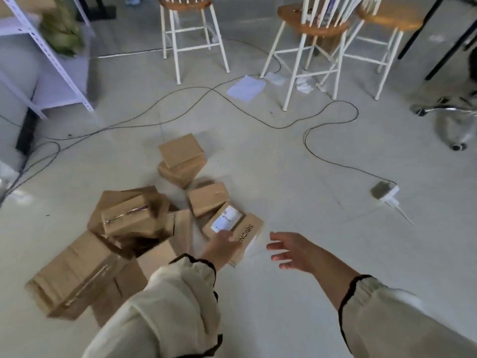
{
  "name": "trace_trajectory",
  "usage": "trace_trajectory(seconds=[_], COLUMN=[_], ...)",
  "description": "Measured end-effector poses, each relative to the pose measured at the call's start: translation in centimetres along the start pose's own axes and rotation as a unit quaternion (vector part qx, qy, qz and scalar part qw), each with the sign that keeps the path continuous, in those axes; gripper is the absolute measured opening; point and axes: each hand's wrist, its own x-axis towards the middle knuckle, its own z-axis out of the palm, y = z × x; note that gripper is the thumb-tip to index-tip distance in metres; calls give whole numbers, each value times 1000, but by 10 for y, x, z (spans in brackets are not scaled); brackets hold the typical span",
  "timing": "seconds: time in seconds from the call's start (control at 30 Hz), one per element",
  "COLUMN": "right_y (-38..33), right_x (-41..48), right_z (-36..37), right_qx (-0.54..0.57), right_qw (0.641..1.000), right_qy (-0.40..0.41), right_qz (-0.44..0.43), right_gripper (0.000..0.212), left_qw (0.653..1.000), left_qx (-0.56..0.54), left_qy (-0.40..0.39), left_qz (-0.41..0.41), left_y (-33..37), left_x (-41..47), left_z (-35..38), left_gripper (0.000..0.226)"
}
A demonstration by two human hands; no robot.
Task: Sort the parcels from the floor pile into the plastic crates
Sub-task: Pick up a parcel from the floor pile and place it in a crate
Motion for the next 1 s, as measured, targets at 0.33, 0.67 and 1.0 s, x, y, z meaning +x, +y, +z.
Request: trace_trajectory(seconds=[0.33,0.67,1.0], right_y=[99,124,130], right_x=[253,288,304], right_z=[33,31,7], right_qx=[118,117,18], right_qw=[993,992,981], right_qy=[11,45,190], right_qz=[-18,5,32], right_gripper=[20,29,41], left_qw=[943,959,989], left_qx=[289,227,-123], left_qy=[115,125,-64], left_qz=[119,111,56], left_y=[-94,-121,-125], left_x=[209,226,233], left_z=[117,160,169], left_gripper=[78,98,99])
